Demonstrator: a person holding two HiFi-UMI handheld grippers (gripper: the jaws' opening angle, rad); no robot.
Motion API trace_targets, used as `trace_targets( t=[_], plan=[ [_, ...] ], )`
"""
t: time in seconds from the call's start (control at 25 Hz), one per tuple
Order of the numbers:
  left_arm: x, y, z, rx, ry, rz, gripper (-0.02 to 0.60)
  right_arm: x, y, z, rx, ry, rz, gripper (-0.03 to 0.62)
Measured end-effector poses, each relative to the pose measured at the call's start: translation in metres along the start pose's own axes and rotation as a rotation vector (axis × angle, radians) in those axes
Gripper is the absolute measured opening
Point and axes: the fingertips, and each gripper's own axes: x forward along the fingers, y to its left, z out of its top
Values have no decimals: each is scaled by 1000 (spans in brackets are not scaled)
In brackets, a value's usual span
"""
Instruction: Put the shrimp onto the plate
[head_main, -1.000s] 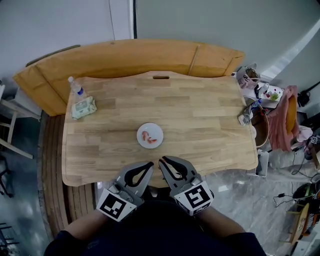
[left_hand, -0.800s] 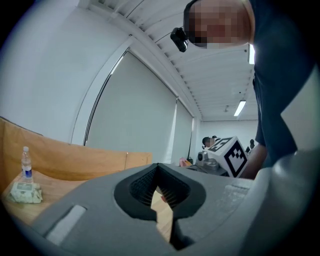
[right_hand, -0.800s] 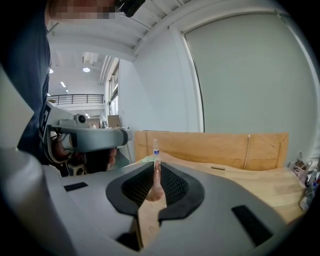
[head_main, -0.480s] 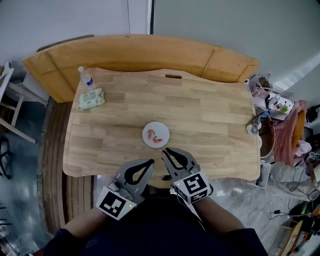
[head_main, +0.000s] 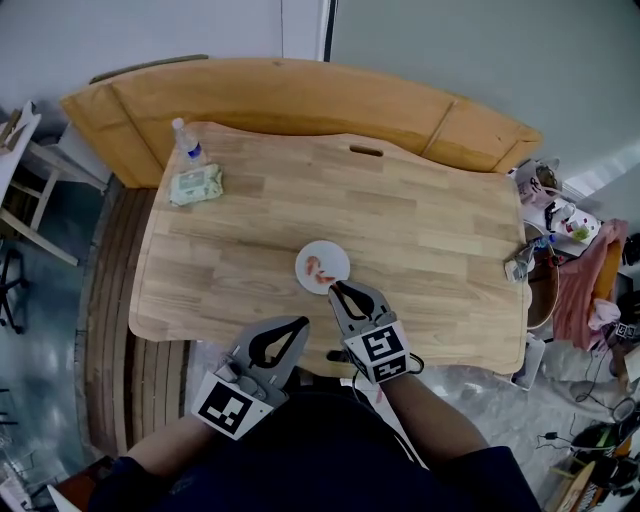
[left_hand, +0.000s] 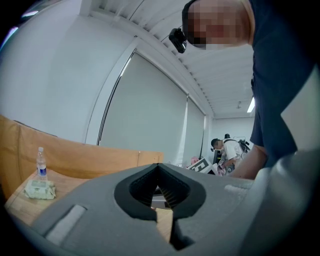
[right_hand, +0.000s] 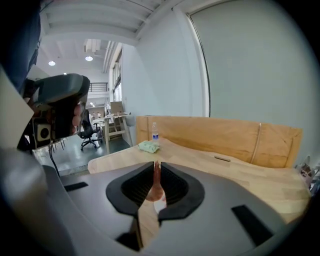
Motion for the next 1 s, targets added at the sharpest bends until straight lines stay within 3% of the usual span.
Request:
trace_targets(
  t=[1.0],
  plan=[
    [13,19,-2,-13,30,49,5,104,-63,-105,13,288,-13,49]
  ],
)
